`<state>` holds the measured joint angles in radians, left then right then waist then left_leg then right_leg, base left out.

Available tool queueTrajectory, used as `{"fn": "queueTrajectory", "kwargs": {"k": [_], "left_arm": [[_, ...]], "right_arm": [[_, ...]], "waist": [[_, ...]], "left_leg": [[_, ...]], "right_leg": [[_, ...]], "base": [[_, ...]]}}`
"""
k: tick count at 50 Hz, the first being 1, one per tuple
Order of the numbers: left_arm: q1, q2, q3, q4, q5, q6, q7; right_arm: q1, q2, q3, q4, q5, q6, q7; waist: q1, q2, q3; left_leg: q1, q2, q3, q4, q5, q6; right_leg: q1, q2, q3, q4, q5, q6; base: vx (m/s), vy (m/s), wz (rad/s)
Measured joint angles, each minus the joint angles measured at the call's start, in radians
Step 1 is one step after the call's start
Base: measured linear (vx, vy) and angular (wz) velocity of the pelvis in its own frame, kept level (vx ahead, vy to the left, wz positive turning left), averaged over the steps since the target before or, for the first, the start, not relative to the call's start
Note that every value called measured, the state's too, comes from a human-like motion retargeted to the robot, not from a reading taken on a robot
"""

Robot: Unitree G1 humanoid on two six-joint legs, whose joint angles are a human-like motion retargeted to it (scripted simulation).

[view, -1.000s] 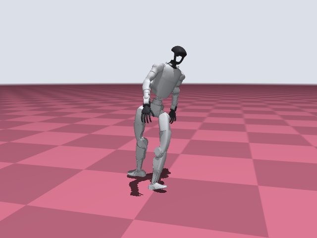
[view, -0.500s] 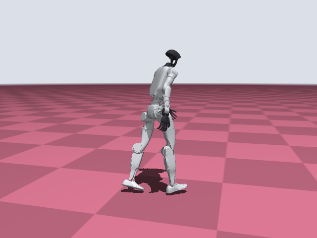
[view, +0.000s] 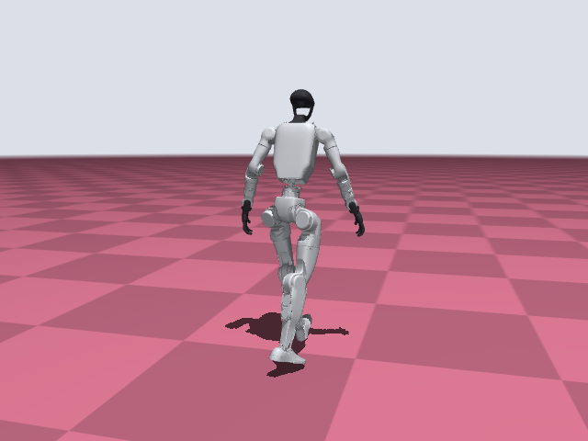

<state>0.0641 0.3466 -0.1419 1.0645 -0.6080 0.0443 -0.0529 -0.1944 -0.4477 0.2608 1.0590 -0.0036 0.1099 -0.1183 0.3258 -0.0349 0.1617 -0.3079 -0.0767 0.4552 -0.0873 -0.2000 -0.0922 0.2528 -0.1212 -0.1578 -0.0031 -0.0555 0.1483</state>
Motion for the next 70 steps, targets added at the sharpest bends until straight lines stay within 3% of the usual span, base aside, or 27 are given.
{"fn": "queueTrajectory", "kwargs": {"k": [5,7,10,12,15,17,20,22,24,25,28,30,32,35,38,40,42,45,48,51,54,55,57,60,62,65,70], "left_arm": [[-0.107,-0.059,-0.041,0.247,0.187,0.07,-0.063],[-0.144,-0.065,-0.092,0.255,0.338,0.074,-0.136],[-0.237,-0.048,-0.161,0.165,0.389,0.069,-0.099],[-0.3,-0.031,-0.176,0.059,0.334,0.063,-0.055],[-0.387,-0.011,-0.197,-0.099,0.246,0.037,-0.038],[-0.441,0.003,-0.216,-0.189,0.189,0.013,-0.038],[-0.51,0.02,-0.231,-0.289,0.107,-0.038,-0.023],[-0.531,0.031,-0.222,-0.326,0.067,-0.066,-0.011],[-0.518,0.036,-0.201,-0.341,0.035,-0.076,-0.018],[-0.502,0.035,-0.188,-0.342,0.02,-0.075,-0.025],[-0.399,0.025,-0.153,-0.309,-0.023,-0.044,-0.047],[-0.299,0.024,-0.145,-0.268,-0.024,-0.005,-0.058],[-0.186,0.026,-0.152,-0.202,0.048,0.048,-0.089],[-0.061,0.018,-0.173,-0.058,0.143,0.094,-0.147],[0.043,0.014,-0.177,0.083,0.225,0.112,-0.155],[0.1,0.01,-0.176,0.166,0.249,0.111,-0.139],[0.141,0.001,-0.159,0.233,0.244,0.103,-0.099],[0.214,-0.023,-0.086,0.296,0.303,0.08,-0.067],[0.263,-0.051,-0.023,0.324,0.376,0.038,-0.071],[0.245,-0.064,-0.021,0.333,0.358,0.039,-0.095],[0.172,-0.069,-0.028,0.327,0.368,0.037,-0.126],[0.142,-0.069,-0.028,0.322,0.384,0.03,-0.133],[0.048,-0.063,-0.045,0.302,0.386,0.027,-0.127],[-0.129,-0.051,-0.064,0.247,0.259,0.04,-0.053],[-0.247,-0.046,-0.055,0.187,0.156,0.037,0.001],[-0.396,-0.041,-0.048,0.067,0.017,0.008,0.043],[-0.566,-0.024,-0.053,-0.171,-0.151,-0.099,0.007]], "right_arm": [[0.026,0.08,0.024,0.099,-0.003,0.014,0.059],[0.094,0.12,0.028,0.128,0.003,0.008,0.121],[0.174,0.177,0.056,0.169,0.025,0.025,0.182],[0.226,0.208,0.061,0.189,-0.002,0.04,0.202],[0.303,0.243,0.083,0.214,-0.055,0.049,0.232],[0.337,0.255,0.11,0.228,-0.085,0.051,0.251],[0.358,0.257,0.139,0.246,-0.121,0.057,0.271],[0.354,0.258,0.127,0.256,-0.16,0.066,0.275],[0.343,0.257,0.104,0.265,-0.184,0.071,0.276],[0.334,0.255,0.094,0.27,-0.19,0.072,0.275],[0.276,0.239,0.085,0.302,-0.184,0.077,0.248],[0.223,0.231,0.081,0.328,-0.203,0.084,0.22],[0.161,0.218,0.087,0.337,-0.197,0.085,0.199],[0.024,0.179,0.136,0.309,-0.081,0.079,0.181],[-0.1,0.132,0.127,0.201,0.001,0.072,0.146],[-0.177,0.1,0.132,0.111,0.061,0.062,0.133],[-0.253,0.067,0.137,0.025,0.097,0.046,0.114],[-0.322,0.039,0.114,-0.069,0.085,0.001,0.083],[-0.328,0.045,0.08,-0.089,0.064,-0.058,0.069],[-0.275,0.075,0.064,-0.052,0.068,-0.079,0.067],[-0.153,0.118,0.046,0.005,0.029,-0.077,0.096],[-0.1,0.134,0.039,0.027,0.005,-0.079,0.117],[-0.005,0.165,0.05,0.083,-0.019,-0.068,0.201],[0.112,0.207,0.095,0.168,-0.016,-0.04,0.264],[0.184,0.226,0.099,0.212,-0.012,-0.028,0.277],[0.287,0.239,0.087,0.268,0.03,-0.016,0.296],[0.396,0.239,0.041,0.348,0.113,-0.017,0.307]], "waist": [[-0.108,0.025,0.039],[-0.146,0.054,0.026],[-0.201,0.053,-0.028],[-0.245,0.058,-0.03],[-0.329,0.076,-0.022],[-0.397,0.082,-0.015],[-0.499,0.058,0.004],[-0.549,0.03,0.033],[-0.565,0.018,0.048],[-0.563,0.016,0.049],[-0.511,-0.01,0.057],[-0.464,-0.045,0.086],[-0.437,-0.082,0.073],[-0.394,-0.083,-0.061],[-0.289,-0.131,-0.088],[-0.199,-0.171,-0.083],[-0.099,-0.181,-0.053],[0.006,-0.106,-0.004],[0.037,-0.047,0.004],[0.03,-0.04,-0.008],[-0.007,-0.013,0.004],[-0.022,0.004,0.013],[-0.049,0.027,-0.003],[-0.108,0.01,-0.065],[-0.167,0.012,-0.073],[-0.275,0.033,-0.072],[-0.481,0.009,-0.044]], "left_leg": [[0.181,-0.013,-0.133,0.0,0.004,0.032],[0.239,0.02,-0.2,0.03,-0.036,0.044],[0.228,0.03,-0.295,0.084,-0.083,0.087],[0.257,0.026,-0.35,0.103,-0.099,0.096],[0.32,0.027,-0.44,0.121,-0.1,0.09],[0.365,0.027,-0.503,0.126,-0.09,0.077],[0.459,-0.001,-0.591,0.125,-0.073,0.055],[0.559,-0.003,-0.633,0.113,-0.063,0.029],[0.65,0.022,-0.647,0.101,-0.03,0.007],[0.687,0.035,-0.645,0.098,-0.001,0.003],[0.779,0.028,-0.589,0.144,0.148,0.03],[0.803,0.006,-0.513,0.255,0.259,0.062],[0.651,-0.014,-0.422,0.552,0.252,0.12],[0.184,-0.025,-0.361,1.028,-0.002,0.246],[-0.025,-0.072,-0.288,1.015,-0.098,0.28],[-0.086,-0.087,-0.218,0.849,-0.089,0.259],[-0.071,-0.075,-0.159,0.567,-0.024,0.194],[-0.001,0.018,-0.09,0.187,0.051,0.071],[0.003,0.082,-0.059,0.028,-0.013,-0.023],[0.034,0.07,-0.118,0.003,0.01,0.0],[0.149,0.065,-0.159,0.035,0.059,0.041],[0.199,0.07,-0.176,0.052,0.05,0.049],[0.244,0.092,-0.227,0.099,-0.001,0.07],[0.225,0.081,-0.289,0.162,-0.059,0.099],[0.255,0.068,-0.328,0.176,-0.088,0.094],[0.329,0.061,-0.397,0.163,-0.109,0.076],[0.497,0.01,-0.547,0.119,-0.111,0.042]], "right_leg": [[0.094,0.028,-0.013,0.176,0.293,-0.056],[-0.026,0.068,0.009,0.443,0.357,-0.045],[-0.358,0.108,0.076,0.844,0.21,-0.061],[-0.501,0.092,0.068,0.928,0.106,-0.108],[-0.624,0.065,0.038,0.847,0.014,-0.138],[-0.645,0.036,0.0,0.648,0.003,-0.122],[-0.593,-0.039,-0.086,0.213,0.075,-0.046],[-0.549,-0.069,-0.136,0.0,0.061,0.044],[-0.533,-0.061,-0.132,-0.083,0.023,0.087],[-0.532,-0.051,-0.113,-0.084,0.016,0.088],[-0.421,-0.034,-0.081,-0.084,0.131,0.016],[-0.32,-0.043,-0.058,-0.04,0.098,-0.004],[-0.269,-0.067,-0.035,0.013,0.023,-0.011],[-0.36,-0.052,-0.002,0.05,-0.021,-0.028],[-0.345,-0.06,0.077,0.039,-0.044,0.002],[-0.318,-0.074,0.148,0.024,-0.05,0.029],[-0.268,-0.066,0.223,0.006,-0.052,0.043],[-0.124,0.014,0.297,-0.015,-0.07,0.028],[0.007,0.061,0.339,-0.012,-0.078,0.014],[0.09,0.067,0.366,0.014,-0.002,0.003],[0.162,0.097,0.349,0.108,0.195,0.001],[0.173,0.116,0.331,0.17,0.28,0.008],[0.028,0.152,0.242,0.478,0.35,0.034],[-0.318,0.113,0.106,0.91,0.198,-0.041],[-0.46,0.086,0.05,0.994,0.092,-0.09],[-0.59,0.082,0.009,0.903,0.01,-0.101],[-0.545,0.001,-0.069,0.221,0.083,-0.027]], "base": [[1.05,0.11,1.03],[1.04,0.07,1.19],[0.94,0.01,1.27],[0.93,-0.02,1.51],[0.91,-0.08,1.89],[0.9,-0.18,2.11],[0.96,-0.3,1.99],[1.05,-0.43,1.47],[1.05,-0.48,0.7],[1.06,-0.51,0.09],[1.1,-0.51,-0.48],[1.13,-0.49,-0.72],[1.03,-0.43,-0.33],[0.86,-0.32,-0.38],[0.9,-0.21,-1.34],[0.94,-0.11,-1.98],[0.99,-0.01,-2.29],[1.08,0.11,-1.87],[1.13,0.21,-0.84],[1.13,0.26,-0.05],[1.18,0.28,0.57],[1.17,0.26,0.74],[1.08,0.23,0.76],[0.97,0.17,0.87],[0.95,0.12,1.16],[0.93,0.05,1.45],[0.98,-0.12,1.7]]}}
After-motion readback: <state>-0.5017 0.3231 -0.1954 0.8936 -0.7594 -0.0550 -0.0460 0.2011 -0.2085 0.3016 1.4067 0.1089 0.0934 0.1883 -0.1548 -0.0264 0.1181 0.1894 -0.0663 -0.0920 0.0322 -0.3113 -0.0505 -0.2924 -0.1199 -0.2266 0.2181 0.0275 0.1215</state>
